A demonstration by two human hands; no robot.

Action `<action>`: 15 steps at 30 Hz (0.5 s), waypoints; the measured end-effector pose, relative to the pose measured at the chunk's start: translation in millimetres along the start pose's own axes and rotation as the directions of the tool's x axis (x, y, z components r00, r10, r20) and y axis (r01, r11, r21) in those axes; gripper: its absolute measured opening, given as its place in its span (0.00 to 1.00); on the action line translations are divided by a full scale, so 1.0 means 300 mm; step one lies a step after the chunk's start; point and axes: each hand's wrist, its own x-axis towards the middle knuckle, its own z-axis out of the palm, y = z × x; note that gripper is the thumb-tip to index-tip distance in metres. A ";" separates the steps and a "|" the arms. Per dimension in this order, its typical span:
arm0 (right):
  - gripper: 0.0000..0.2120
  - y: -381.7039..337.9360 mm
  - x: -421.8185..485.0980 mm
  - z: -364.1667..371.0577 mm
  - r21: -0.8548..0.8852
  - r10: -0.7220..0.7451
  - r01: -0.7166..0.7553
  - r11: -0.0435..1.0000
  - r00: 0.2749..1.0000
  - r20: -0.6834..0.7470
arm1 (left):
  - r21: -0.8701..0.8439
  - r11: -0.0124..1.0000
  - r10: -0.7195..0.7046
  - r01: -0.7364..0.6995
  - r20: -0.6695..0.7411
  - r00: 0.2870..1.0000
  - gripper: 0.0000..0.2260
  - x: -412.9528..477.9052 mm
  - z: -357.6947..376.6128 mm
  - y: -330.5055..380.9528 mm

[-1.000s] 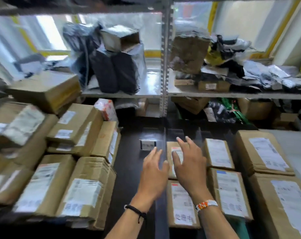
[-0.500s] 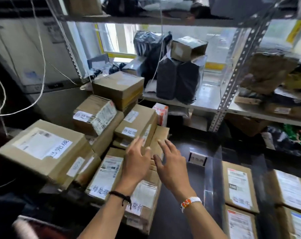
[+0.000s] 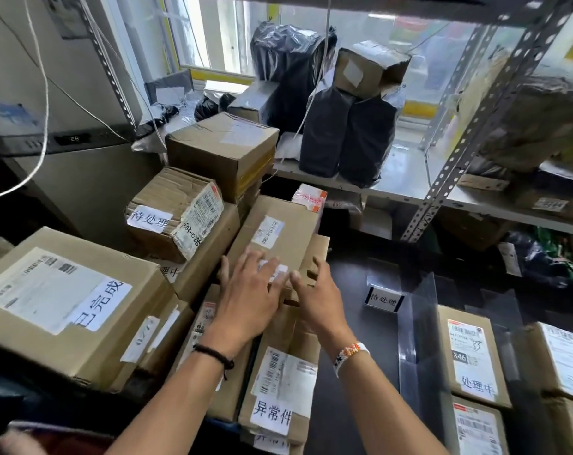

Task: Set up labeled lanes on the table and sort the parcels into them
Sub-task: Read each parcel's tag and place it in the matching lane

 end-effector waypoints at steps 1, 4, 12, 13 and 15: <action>0.30 0.005 0.011 0.005 0.113 0.062 -0.061 0.992 0.998 -0.006 | -0.044 0.999 0.025 -0.027 -0.035 0.999 0.22 -0.011 0.006 0.001; 0.27 0.028 0.037 0.022 0.344 0.151 -0.152 0.926 0.988 0.030 | -0.263 0.965 -0.026 -0.004 -0.112 0.993 0.21 -0.002 0.010 -0.015; 0.25 0.048 -0.008 -0.088 0.454 0.058 -0.083 0.887 0.996 0.069 | -0.494 0.843 -0.250 0.212 -0.012 0.968 0.21 0.031 -0.054 0.008; 0.26 0.055 -0.022 -0.119 0.456 0.042 -0.067 0.887 0.997 0.066 | -0.553 0.803 -0.254 0.224 0.022 0.967 0.21 0.033 -0.058 0.025; 0.27 0.070 -0.049 -0.183 0.474 0.019 -0.049 0.879 0.998 0.068 | -0.707 0.661 -0.236 0.252 0.124 0.964 0.17 0.030 -0.057 0.080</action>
